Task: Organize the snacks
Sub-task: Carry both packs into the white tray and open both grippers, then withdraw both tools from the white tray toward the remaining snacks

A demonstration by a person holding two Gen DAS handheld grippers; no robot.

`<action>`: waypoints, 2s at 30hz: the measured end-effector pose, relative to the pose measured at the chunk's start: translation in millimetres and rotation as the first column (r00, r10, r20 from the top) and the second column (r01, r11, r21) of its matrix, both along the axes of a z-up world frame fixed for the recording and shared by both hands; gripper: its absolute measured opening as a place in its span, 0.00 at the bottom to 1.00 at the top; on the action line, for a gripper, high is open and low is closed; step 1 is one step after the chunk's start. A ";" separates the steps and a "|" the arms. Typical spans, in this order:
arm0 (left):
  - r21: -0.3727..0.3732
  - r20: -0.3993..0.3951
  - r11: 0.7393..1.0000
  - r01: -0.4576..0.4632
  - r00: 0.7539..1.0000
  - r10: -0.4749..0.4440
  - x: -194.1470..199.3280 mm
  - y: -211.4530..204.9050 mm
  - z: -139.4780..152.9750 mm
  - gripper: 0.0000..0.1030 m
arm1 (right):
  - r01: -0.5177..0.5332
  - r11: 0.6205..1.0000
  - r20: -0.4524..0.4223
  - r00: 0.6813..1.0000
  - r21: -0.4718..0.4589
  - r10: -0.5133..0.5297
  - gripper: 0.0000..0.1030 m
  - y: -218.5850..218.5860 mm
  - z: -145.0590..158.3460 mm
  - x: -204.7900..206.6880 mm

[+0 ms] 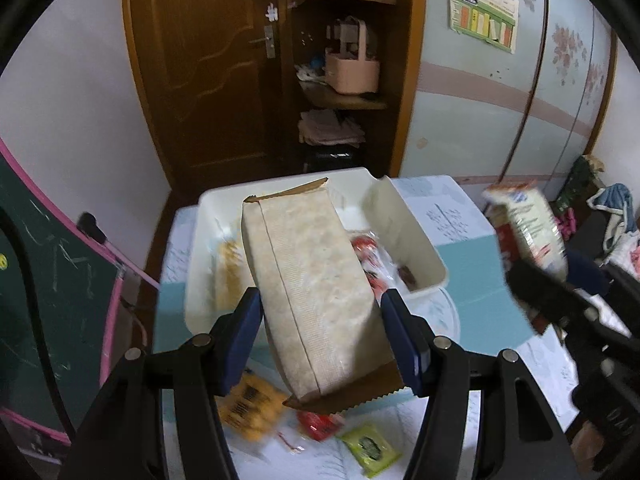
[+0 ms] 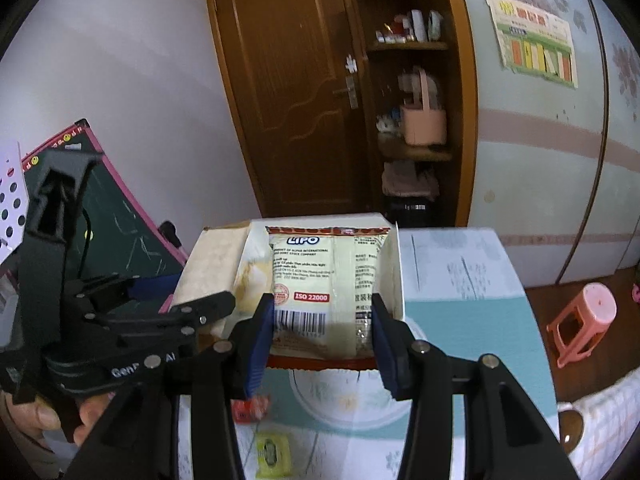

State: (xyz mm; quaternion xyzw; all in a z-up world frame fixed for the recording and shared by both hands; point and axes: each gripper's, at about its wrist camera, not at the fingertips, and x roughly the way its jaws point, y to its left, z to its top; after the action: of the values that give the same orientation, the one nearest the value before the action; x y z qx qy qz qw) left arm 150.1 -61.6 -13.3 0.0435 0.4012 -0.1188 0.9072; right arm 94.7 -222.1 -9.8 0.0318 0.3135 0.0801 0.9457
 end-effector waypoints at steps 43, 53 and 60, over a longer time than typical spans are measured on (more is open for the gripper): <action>0.042 -0.139 0.995 -0.095 0.985 0.100 131.0 21.9 -72.1 0.93 | 0.069 0.996 -0.222 0.972 -0.053 -0.079 0.62 8.9 -79.4 158.4; 0.060 -0.095 0.995 -0.077 0.992 0.083 100.8 25.0 -48.9 0.93 | 0.076 0.996 -0.207 0.975 -0.057 -0.086 0.62 11.7 -63.1 139.0; 0.064 -0.047 0.996 -0.066 0.996 0.069 66.7 32.1 -19.6 0.93 | 0.081 0.995 -0.182 0.979 -0.052 -0.089 0.62 15.3 -43.1 111.6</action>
State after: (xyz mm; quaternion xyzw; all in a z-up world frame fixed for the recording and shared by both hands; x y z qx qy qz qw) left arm 216.7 -29.5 -32.8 0.0553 0.4282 -0.0763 0.8988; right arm 206.3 -206.8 -52.9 0.0315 0.3995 0.0295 0.9157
